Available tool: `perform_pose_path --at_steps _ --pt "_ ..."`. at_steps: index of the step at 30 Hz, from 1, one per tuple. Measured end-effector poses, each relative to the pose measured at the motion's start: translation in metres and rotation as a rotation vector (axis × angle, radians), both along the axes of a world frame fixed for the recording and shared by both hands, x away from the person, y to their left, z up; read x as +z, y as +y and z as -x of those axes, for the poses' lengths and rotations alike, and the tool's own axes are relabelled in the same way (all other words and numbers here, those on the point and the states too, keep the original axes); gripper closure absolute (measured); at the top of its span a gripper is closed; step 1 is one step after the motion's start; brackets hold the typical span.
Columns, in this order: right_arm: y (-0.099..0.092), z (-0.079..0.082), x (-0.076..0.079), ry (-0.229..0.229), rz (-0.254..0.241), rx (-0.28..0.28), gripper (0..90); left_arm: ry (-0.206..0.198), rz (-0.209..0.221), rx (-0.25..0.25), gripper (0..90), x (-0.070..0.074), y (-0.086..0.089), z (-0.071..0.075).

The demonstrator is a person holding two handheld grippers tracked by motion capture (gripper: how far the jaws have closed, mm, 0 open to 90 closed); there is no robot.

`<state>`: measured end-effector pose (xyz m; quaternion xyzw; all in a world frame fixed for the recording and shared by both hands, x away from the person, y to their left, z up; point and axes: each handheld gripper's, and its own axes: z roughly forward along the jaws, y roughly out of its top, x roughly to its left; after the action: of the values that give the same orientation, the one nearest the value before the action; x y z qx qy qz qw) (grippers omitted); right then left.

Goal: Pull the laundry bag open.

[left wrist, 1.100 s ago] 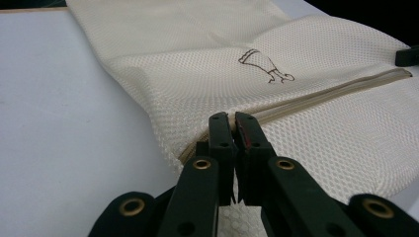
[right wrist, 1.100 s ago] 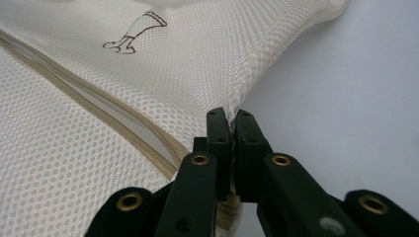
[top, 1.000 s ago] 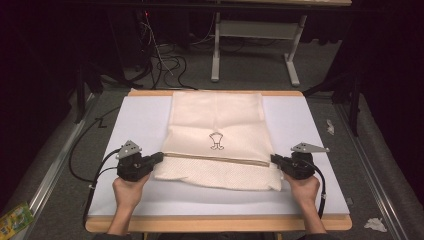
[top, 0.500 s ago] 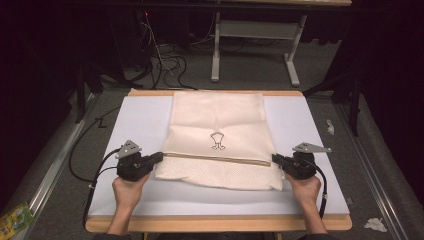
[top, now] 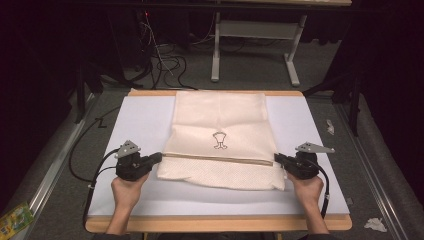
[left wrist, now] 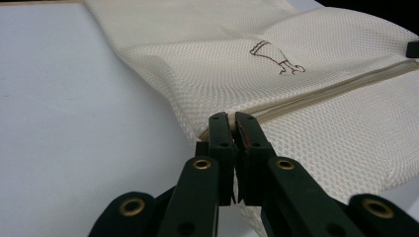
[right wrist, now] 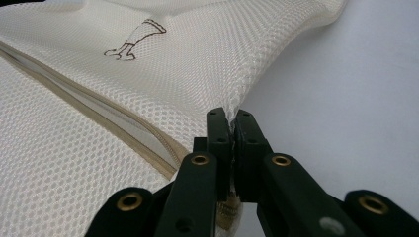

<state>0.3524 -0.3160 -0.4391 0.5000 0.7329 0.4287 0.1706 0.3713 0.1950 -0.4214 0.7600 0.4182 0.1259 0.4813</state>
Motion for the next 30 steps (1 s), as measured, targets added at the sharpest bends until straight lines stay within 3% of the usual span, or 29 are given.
perform_pose_path --at_steps 19,30 --pt "-0.006 0.001 0.002 -0.008 -0.005 -0.017 88.8 0.019 -0.028 -0.016 87.1 -0.004 -0.001 -0.001" --pt "-0.014 0.005 0.003 -0.021 -0.012 -0.042 88.6 0.021 -0.040 -0.033 86.9 -0.008 -0.014 -0.002"
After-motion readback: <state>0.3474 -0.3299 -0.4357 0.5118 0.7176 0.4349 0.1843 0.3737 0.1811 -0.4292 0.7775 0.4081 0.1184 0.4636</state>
